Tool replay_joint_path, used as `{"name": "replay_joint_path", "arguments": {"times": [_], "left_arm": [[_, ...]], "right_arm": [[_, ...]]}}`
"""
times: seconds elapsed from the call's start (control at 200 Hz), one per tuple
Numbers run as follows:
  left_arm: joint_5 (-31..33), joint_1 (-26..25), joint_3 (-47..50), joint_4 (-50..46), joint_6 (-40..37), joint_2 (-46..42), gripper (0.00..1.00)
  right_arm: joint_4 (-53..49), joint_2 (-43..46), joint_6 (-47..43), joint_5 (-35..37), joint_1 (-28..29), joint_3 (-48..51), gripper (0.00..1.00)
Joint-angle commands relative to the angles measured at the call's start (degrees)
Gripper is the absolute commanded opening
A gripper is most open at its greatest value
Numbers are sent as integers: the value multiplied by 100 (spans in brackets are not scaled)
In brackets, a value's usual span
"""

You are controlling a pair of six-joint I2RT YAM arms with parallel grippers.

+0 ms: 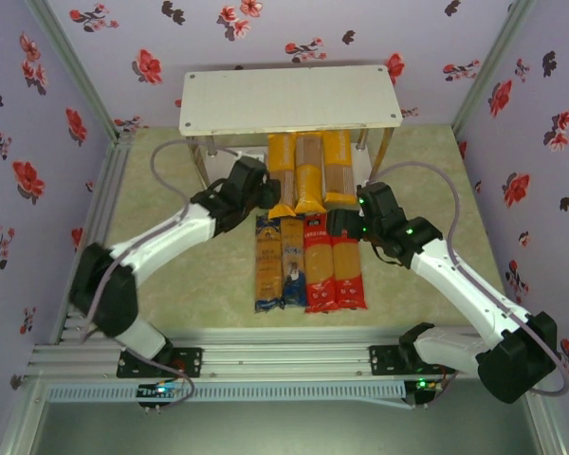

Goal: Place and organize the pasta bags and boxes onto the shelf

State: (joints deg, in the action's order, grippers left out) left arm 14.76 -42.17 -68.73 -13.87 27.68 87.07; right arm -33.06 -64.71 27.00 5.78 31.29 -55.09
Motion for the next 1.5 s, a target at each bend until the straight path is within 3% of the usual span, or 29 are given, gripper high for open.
{"name": "replay_joint_path", "arguments": {"times": [0.0, 0.195, 0.345, 0.885, 1.495], "left_arm": [[-214, -208, 842, -678, 175, -547, 58], [-1102, -323, 2234, -143, 1046, -1387, 64], [-1167, -363, 2717, 87, 1337, -1487, 67], [-1557, -479, 2709, 455, 1556, -460, 78], [-1539, -609, 2514, 729, 1466, 26, 82]], "right_arm": [[-53, 116, -14, 27, -35, -91, 99], [79, 99, 71, -134, -35, -10, 99], [89, 46, 86, -175, -35, -4, 99], [36, 138, 80, -156, -35, -63, 99], [89, 82, 91, -171, -35, -46, 99]]}}
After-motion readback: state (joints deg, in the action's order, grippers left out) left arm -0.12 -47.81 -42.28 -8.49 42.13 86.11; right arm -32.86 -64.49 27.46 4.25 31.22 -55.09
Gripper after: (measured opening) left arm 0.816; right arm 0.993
